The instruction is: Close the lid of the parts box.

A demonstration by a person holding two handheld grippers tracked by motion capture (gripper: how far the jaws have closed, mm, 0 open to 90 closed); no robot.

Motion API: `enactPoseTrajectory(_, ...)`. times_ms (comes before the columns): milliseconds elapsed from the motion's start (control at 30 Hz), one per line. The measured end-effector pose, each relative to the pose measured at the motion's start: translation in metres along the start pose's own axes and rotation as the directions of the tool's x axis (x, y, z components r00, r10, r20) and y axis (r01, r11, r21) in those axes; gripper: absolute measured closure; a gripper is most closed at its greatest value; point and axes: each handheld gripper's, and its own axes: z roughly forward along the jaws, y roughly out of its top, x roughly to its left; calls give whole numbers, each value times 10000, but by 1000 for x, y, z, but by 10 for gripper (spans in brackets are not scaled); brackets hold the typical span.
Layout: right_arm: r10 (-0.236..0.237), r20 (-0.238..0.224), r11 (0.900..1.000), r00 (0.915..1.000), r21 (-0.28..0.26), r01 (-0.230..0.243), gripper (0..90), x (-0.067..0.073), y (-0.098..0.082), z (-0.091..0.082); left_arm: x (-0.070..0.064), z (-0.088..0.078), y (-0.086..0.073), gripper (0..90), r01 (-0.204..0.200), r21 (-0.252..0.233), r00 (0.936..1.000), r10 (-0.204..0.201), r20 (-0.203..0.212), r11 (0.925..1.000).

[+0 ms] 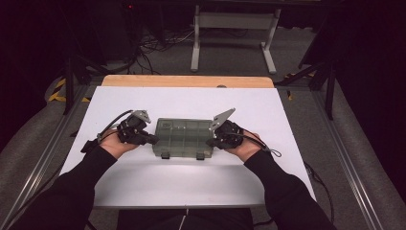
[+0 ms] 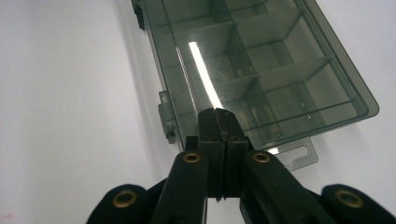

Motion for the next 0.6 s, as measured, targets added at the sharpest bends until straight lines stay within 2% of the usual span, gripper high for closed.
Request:
enactPoseTrajectory(200,32,-6,9999,10000,129,-32,899,0,0,2,-2,2,0,875,-75,200,9999,78,-103,9998)
enactPoseTrajectory(600,39,48,9998,10000,181,-40,899,2,0,4,-5,2,-1,872,-326,268,9987,336,-386,9991)
